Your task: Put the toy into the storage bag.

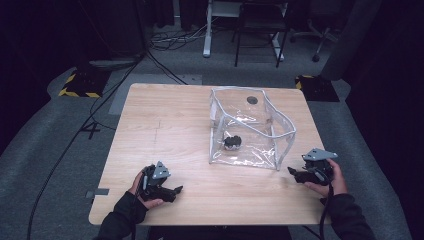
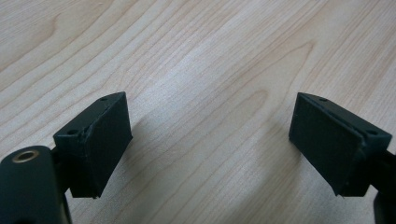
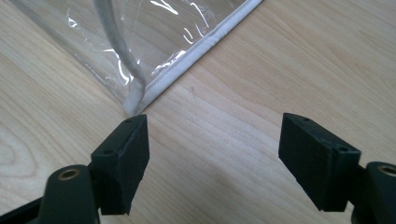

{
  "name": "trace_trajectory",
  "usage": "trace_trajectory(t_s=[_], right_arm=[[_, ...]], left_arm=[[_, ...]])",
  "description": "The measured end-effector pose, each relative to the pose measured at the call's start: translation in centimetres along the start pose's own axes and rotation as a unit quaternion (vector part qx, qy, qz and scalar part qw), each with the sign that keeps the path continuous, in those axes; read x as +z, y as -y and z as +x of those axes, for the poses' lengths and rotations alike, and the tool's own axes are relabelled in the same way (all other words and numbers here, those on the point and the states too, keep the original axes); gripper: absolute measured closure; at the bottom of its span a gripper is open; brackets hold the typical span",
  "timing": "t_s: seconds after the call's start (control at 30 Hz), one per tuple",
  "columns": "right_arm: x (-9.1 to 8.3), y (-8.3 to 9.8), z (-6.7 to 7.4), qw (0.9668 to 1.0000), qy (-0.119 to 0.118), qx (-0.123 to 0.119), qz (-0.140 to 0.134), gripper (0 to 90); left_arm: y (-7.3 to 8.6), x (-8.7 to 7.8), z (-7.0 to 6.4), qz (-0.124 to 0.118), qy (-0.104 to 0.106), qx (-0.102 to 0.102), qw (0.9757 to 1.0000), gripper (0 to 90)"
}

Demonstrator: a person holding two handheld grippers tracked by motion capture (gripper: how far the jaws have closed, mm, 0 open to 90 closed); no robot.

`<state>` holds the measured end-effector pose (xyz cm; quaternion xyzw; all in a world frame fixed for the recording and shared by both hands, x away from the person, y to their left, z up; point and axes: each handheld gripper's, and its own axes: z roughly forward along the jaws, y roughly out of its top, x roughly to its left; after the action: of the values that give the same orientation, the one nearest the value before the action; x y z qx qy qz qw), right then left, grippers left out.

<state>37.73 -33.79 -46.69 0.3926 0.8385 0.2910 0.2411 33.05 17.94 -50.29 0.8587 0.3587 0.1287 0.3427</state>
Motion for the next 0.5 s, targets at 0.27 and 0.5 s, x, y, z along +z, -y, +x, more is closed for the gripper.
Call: trace_trajectory(t_s=[0.27,0.5], right_arm=[[-0.4,1.2,0.1,0.9999,-0.006,0.003,-0.008,22.9],[-0.8,2.5,-0.2,0.9999,-0.009,0.007,-0.012,21.7]], left_arm=[[0.0,0.0,0.0,0.0,0.0,0.0,1.0,13.2],[0.0,0.0,0.0,0.0,0.0,0.0,1.0,13.2]])
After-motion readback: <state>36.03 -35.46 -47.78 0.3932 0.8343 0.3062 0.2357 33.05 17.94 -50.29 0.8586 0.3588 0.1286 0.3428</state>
